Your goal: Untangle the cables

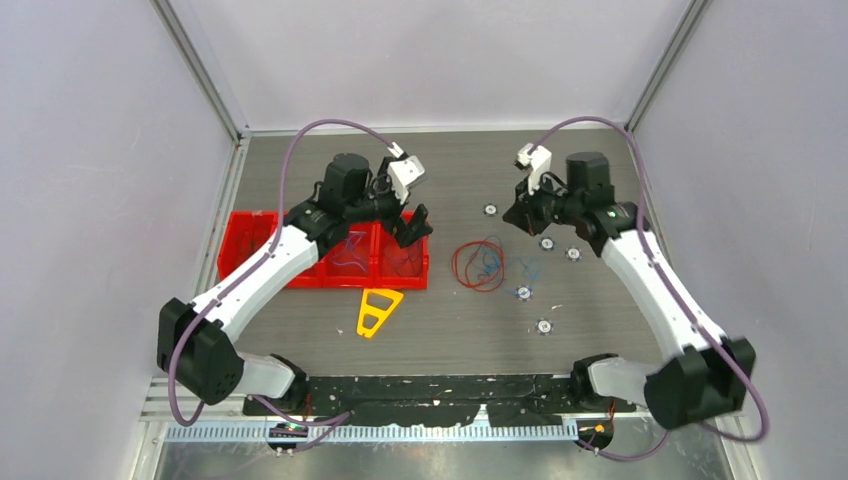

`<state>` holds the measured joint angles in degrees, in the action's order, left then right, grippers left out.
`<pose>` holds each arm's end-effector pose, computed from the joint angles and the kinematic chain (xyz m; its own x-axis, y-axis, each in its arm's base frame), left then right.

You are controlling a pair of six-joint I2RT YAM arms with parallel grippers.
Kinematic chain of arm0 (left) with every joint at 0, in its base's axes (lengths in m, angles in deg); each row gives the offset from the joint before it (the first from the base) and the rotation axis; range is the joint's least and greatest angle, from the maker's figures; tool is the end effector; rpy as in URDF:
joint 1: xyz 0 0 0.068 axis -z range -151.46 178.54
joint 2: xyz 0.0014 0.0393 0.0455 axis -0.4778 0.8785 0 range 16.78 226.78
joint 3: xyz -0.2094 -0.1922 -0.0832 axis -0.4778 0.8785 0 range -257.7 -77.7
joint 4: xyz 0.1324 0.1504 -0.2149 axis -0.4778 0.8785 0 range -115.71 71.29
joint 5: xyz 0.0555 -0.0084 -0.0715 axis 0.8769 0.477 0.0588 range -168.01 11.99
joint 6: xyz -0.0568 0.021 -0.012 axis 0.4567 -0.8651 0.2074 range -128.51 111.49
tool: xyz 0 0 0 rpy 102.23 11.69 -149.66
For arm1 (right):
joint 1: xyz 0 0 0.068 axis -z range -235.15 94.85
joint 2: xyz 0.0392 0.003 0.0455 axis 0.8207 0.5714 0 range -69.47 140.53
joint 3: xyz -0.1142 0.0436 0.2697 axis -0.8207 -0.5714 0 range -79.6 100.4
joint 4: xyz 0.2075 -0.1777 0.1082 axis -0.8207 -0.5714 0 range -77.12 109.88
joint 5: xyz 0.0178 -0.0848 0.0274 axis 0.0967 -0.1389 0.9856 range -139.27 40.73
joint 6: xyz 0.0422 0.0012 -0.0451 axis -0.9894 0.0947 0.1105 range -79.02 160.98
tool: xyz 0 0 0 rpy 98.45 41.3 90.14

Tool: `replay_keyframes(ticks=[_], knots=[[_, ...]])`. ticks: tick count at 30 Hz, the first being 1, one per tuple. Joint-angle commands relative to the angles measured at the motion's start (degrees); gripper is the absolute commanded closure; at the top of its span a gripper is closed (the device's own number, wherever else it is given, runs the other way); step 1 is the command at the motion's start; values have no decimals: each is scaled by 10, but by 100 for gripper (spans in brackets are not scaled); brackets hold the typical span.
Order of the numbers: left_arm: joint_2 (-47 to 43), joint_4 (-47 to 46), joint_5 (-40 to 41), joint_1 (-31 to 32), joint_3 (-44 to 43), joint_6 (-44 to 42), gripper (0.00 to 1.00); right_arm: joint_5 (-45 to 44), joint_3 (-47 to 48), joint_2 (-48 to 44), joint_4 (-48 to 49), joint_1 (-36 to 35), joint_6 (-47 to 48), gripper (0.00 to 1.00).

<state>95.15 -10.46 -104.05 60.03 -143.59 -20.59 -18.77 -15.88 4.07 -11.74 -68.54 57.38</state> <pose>0.2879 -0.2003 0.3399 -0.2204 0.3555 -0.9083 0.8660 0.4998 -0.0145 0.2954 0.0946 0.3256 -0.4567 -0.3589 -0.8140 -0.7284 0.6761 0.1106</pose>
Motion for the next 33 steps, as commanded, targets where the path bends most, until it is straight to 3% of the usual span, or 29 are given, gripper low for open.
replay_keyframes(ticks=[1,3,4,6,15,28,30,33], knots=[[-7,-29,-68,2,-55,-50,0,73,-9,-75,30,-1,-9,95],[3,-18,-65,7,-70,-64,0,37,-10,-62,20,-2,-19,89],[8,-17,-64,8,-75,-64,0,1,-8,-35,3,-2,-24,78],[14,-18,-58,8,-81,-54,0,-56,2,17,-27,-2,-38,70],[-3,-23,-10,9,-58,-37,0,-116,10,161,-8,-2,-129,59],[-13,-30,54,7,-37,-44,0,-115,27,283,11,-2,-180,61],[-11,-32,59,7,-38,-44,0,-108,27,293,15,-2,-184,66],[-10,-31,63,8,-39,-42,0,-89,40,299,5,-1,-185,89]])
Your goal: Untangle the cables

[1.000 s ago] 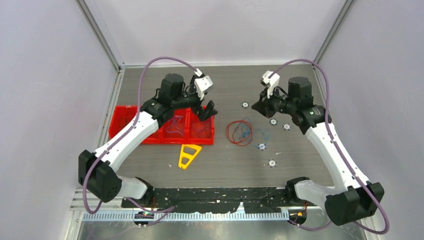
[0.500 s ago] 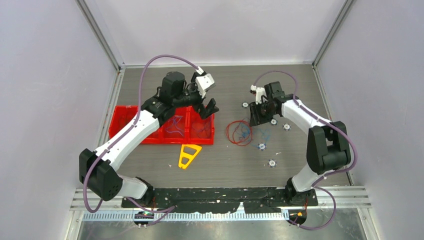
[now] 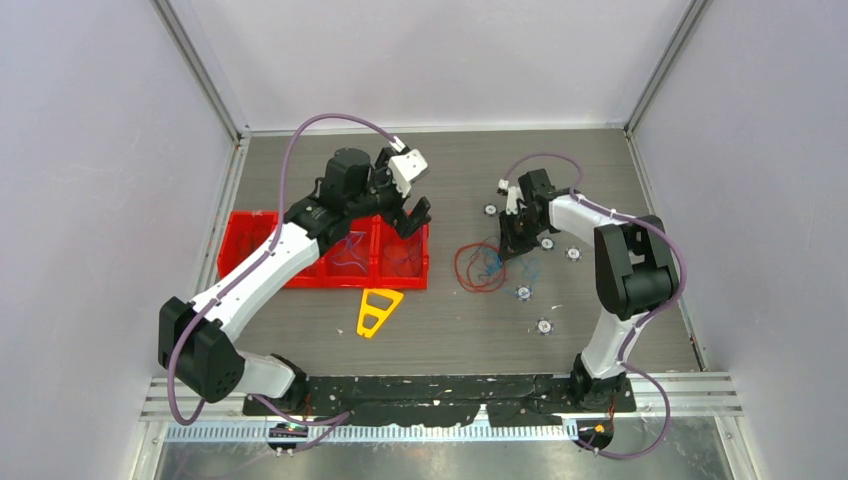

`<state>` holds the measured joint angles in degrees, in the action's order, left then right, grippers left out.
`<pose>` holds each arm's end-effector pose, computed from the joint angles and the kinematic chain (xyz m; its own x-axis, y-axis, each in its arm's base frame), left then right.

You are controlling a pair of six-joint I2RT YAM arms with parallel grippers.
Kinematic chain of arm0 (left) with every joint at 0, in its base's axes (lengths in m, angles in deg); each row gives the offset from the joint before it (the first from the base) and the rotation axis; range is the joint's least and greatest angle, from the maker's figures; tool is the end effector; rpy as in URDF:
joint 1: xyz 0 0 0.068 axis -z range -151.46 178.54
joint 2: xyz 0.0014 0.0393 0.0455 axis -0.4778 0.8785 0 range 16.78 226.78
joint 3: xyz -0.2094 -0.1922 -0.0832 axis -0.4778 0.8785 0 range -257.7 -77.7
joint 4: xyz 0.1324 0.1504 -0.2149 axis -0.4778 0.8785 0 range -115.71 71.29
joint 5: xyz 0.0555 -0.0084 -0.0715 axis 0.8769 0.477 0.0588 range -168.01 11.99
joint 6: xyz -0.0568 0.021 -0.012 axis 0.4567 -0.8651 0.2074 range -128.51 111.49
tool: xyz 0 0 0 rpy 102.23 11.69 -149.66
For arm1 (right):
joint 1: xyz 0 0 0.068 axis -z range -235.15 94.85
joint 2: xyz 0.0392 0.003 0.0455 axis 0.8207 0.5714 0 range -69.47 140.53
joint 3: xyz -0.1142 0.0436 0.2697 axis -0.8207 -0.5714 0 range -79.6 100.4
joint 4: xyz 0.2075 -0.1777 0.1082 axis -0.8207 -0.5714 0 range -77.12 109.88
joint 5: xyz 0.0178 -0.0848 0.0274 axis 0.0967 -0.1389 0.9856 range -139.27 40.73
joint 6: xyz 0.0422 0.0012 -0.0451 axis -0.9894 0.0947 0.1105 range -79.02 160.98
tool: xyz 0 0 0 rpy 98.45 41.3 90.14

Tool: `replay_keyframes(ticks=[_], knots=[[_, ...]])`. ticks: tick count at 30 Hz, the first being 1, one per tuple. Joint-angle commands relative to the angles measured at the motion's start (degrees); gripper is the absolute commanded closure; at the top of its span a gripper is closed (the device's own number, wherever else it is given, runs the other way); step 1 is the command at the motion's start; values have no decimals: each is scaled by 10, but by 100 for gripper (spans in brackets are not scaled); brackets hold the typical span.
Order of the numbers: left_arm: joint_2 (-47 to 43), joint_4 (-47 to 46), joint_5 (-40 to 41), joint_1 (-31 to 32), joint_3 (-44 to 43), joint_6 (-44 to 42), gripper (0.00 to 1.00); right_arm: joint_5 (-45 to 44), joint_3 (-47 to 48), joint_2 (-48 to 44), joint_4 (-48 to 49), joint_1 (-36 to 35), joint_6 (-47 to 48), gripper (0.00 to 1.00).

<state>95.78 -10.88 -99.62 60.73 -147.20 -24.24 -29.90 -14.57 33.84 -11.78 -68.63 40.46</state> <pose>0.2932 -0.2048 0.3610 -0.1243 0.3760 -0.9182 0.8446 0.5257 0.1010 0.3689 0.1043 0.1570 -0.9164 -0.2109 -0.3402 -0.3224 0.8927 0.3148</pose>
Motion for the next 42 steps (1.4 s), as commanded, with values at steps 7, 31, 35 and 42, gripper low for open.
replay_keyframes(ticks=[7,31,35,42], knots=[[-30,-15,2,0,-4,-21,0,101,16,-148,-39,39,-17,94],[105,62,-159,77,-223,46,0,252,-25,-412,92,30,126,95],[159,90,-183,82,-261,68,15,256,-29,-433,77,30,170,95],[192,119,-241,84,-287,94,100,229,-35,-460,62,29,176,87]])
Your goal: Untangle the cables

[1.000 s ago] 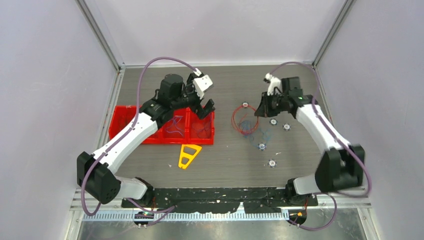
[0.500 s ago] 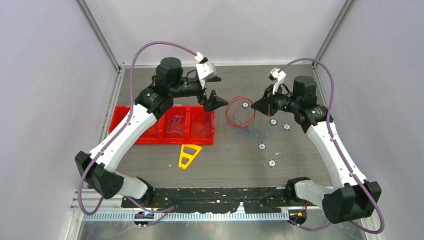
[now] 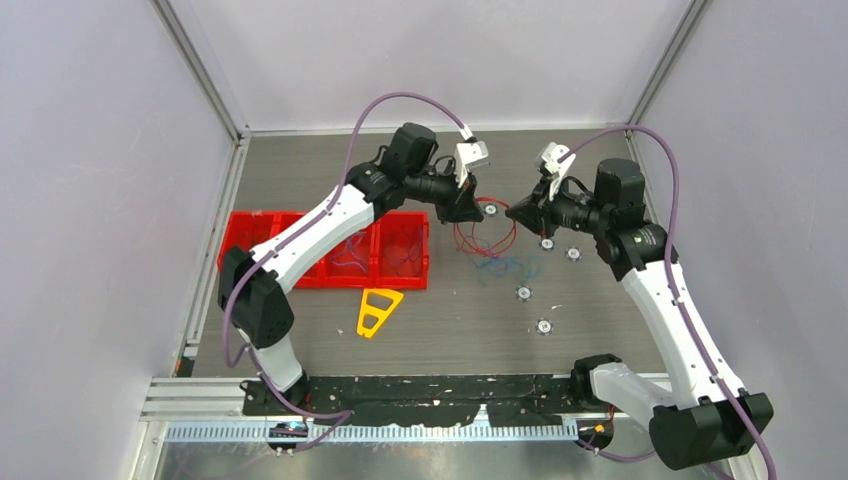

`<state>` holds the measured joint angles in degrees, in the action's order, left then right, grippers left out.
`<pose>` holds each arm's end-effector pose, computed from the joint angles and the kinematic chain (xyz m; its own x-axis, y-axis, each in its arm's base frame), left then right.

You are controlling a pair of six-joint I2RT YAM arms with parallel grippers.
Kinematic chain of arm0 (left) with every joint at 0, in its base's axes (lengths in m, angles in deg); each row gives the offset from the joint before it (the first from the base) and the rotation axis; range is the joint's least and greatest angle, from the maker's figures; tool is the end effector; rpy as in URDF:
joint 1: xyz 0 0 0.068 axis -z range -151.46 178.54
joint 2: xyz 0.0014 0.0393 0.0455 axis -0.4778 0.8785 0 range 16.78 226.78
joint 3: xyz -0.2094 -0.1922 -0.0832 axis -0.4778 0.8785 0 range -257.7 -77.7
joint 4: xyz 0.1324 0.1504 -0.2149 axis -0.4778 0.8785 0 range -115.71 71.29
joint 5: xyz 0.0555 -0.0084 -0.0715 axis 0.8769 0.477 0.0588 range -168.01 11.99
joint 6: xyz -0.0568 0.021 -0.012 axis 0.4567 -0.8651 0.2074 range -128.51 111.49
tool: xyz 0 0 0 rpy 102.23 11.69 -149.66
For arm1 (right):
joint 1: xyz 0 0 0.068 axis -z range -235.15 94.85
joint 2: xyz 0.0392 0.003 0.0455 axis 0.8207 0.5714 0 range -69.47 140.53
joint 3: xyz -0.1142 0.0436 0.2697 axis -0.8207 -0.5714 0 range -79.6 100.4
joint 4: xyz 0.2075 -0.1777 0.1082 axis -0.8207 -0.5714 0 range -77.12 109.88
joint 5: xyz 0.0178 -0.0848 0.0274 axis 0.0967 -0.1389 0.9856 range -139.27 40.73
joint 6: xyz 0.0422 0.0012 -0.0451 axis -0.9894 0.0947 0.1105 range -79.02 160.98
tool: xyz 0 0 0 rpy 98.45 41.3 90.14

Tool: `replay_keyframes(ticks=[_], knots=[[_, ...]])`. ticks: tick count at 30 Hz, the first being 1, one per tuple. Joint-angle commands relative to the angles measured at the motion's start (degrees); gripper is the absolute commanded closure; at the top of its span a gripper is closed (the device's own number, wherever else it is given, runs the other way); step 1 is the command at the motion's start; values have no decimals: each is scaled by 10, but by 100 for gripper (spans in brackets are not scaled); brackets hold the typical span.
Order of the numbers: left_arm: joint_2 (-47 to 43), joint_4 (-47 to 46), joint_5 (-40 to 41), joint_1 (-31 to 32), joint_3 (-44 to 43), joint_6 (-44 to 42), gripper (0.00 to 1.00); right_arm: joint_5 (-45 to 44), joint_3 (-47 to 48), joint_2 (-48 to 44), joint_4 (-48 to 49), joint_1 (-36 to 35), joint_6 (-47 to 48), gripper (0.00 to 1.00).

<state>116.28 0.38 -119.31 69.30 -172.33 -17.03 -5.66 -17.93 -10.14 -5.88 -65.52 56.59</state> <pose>0.3165 -0.3134 0.3776 -0.2492 0.3616 -0.8984 0.9668 0.1475 -0.2087 0.2386 0.0763 0.3897 -0.1738 -0.2300 -0.9575 -0.8305 0.5568 0.0170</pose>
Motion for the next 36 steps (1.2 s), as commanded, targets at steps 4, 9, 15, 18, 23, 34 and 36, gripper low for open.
replay_keyframes(ticks=[4,9,15,18,23,34,36], knots=[[-43,-147,-31,-30,24,193,100,-21,-27,-38,-11,19,-22,24],[-38,-257,-4,-67,37,397,100,-19,-117,-96,90,29,-90,4],[-32,-294,45,-66,36,520,100,-92,-243,-100,293,28,-193,1],[-33,-270,88,-65,27,560,100,-119,-292,-89,382,21,-230,0],[-35,-227,145,-64,10,609,100,-223,-319,-49,511,-70,-220,2],[-43,-189,171,-64,-6,679,100,-360,-265,143,692,-176,-159,2],[-45,-189,171,-65,-5,683,100,-359,-244,168,710,-180,-151,2]])
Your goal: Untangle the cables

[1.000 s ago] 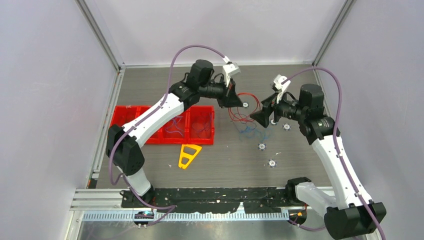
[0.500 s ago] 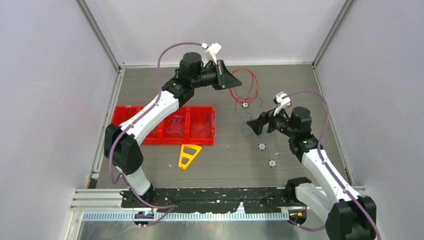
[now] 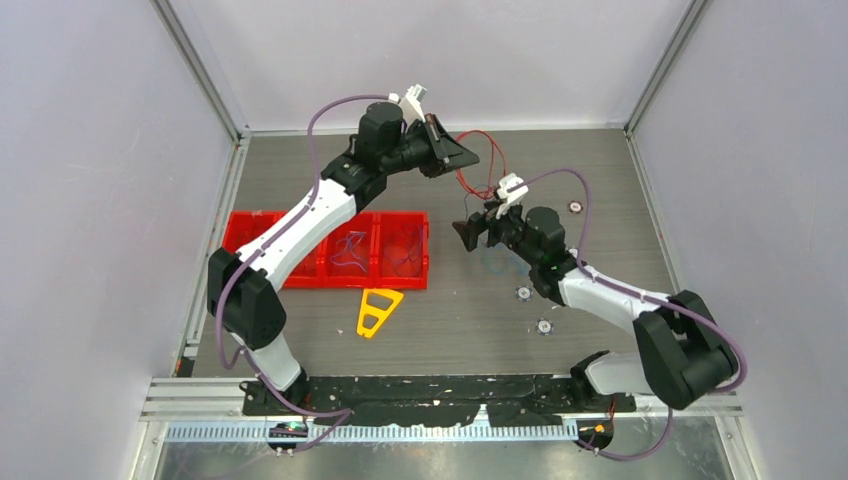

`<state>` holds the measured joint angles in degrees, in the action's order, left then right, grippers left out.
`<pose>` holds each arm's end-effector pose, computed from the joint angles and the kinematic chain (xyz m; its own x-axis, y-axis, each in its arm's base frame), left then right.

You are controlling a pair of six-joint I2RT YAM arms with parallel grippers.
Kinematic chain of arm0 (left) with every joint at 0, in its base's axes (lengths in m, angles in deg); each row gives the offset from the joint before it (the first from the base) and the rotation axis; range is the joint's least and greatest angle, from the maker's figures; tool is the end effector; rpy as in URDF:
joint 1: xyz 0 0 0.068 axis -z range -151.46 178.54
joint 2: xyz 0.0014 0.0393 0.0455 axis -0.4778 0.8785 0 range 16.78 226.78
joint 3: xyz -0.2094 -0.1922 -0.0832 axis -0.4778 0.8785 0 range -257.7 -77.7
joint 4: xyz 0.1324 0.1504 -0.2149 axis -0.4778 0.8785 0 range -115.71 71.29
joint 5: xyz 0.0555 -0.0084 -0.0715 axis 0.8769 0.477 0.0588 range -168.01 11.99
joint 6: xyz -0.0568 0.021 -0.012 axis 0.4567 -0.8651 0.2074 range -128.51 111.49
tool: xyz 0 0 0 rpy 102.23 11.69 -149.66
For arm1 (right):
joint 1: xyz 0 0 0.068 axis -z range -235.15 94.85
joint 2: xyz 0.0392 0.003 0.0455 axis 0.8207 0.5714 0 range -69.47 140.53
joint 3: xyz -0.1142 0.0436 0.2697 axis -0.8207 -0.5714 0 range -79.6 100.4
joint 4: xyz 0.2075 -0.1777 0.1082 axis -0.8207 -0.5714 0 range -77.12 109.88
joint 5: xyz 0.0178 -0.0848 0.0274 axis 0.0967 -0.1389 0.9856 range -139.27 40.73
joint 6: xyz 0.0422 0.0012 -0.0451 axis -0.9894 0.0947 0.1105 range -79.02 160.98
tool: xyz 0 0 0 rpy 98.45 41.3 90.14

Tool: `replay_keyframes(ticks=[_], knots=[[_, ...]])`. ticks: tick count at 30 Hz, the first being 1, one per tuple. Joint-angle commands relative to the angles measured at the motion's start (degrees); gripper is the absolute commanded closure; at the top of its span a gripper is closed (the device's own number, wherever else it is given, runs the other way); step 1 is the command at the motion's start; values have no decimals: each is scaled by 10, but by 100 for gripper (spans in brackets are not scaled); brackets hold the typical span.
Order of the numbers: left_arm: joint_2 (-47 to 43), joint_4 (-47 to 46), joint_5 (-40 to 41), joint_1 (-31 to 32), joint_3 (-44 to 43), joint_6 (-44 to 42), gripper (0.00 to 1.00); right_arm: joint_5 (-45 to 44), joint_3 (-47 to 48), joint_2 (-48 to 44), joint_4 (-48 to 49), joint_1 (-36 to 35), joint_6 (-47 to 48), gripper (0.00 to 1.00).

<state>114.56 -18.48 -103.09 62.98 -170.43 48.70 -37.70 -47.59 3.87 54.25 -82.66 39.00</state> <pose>0.3649 -0.2741 0.4093 -0.8127 -0.3660 -0.4534 0.3150 0.3787 -0.8703 0.2666 0.1494 0.2355 -0.1291 -0.0292 -0.9912 -0.6252 0.7783 0.0585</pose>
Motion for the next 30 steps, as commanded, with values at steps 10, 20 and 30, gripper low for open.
replay_keyframes(ticks=[10,20,30], knots=[[-28,-34,17,-41,-81,-56,100,-27,26,-22,-42,9,80,95],[5,-13,19,-96,-209,-154,100,12,-66,-221,-312,106,209,95],[-107,177,-67,-169,-88,-372,100,28,-11,-174,-337,145,210,95]])
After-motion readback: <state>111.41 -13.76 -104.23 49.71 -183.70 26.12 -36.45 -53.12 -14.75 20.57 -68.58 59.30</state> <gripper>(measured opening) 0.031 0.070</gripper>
